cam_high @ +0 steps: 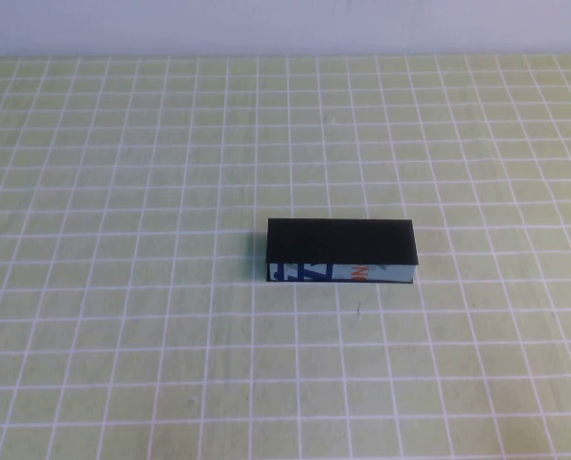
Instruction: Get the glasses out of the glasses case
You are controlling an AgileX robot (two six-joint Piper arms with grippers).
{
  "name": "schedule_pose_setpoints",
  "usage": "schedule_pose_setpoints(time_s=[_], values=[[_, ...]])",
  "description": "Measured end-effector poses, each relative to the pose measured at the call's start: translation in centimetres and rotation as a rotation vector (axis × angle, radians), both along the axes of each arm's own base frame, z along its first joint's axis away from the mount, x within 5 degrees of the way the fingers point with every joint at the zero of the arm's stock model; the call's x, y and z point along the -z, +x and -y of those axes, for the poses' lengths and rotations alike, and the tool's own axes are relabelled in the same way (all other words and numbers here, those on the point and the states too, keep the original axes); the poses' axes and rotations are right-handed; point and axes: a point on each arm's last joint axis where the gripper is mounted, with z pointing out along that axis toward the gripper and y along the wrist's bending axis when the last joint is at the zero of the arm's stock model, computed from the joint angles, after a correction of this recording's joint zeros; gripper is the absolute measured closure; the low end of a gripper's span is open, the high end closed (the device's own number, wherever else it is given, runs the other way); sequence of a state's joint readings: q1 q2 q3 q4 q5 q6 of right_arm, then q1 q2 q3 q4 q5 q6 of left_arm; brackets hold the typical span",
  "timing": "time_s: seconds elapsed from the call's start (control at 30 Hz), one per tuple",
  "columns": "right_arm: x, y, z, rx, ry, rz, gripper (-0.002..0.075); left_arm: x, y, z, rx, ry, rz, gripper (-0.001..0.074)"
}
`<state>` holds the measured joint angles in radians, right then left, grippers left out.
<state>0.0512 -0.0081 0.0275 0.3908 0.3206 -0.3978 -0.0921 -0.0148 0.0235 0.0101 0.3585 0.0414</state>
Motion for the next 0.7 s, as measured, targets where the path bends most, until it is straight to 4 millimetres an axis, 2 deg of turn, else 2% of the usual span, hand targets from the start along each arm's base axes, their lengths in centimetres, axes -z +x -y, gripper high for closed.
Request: schedule_pose_setpoints(time_s=[0.33, 0.43, 0.6, 0.7], values=[[0.0, 0.0, 0.0, 0.000, 0.000, 0.000, 0.0743, -0.2, 0.0, 0.1, 0.002, -0.042, 0.017, 0.0739], [0.0, 0.0, 0.0, 0.000, 0.000, 0.000, 0.0743, -0.6, 0.1, 0.5, 0.007, -0.190, 0.048, 0.0739], [0.0, 0.0, 0.0, 0.000, 0.000, 0.000, 0.0743, -1.9, 0.2, 0.9, -0.011, -0.592, 0.128, 0.0739], [0.0, 0.0, 0.0, 0.000, 0.000, 0.000, 0.0743, -2.5, 0.3, 0.6, -0.034, -0.685, 0.189, 0.0739]])
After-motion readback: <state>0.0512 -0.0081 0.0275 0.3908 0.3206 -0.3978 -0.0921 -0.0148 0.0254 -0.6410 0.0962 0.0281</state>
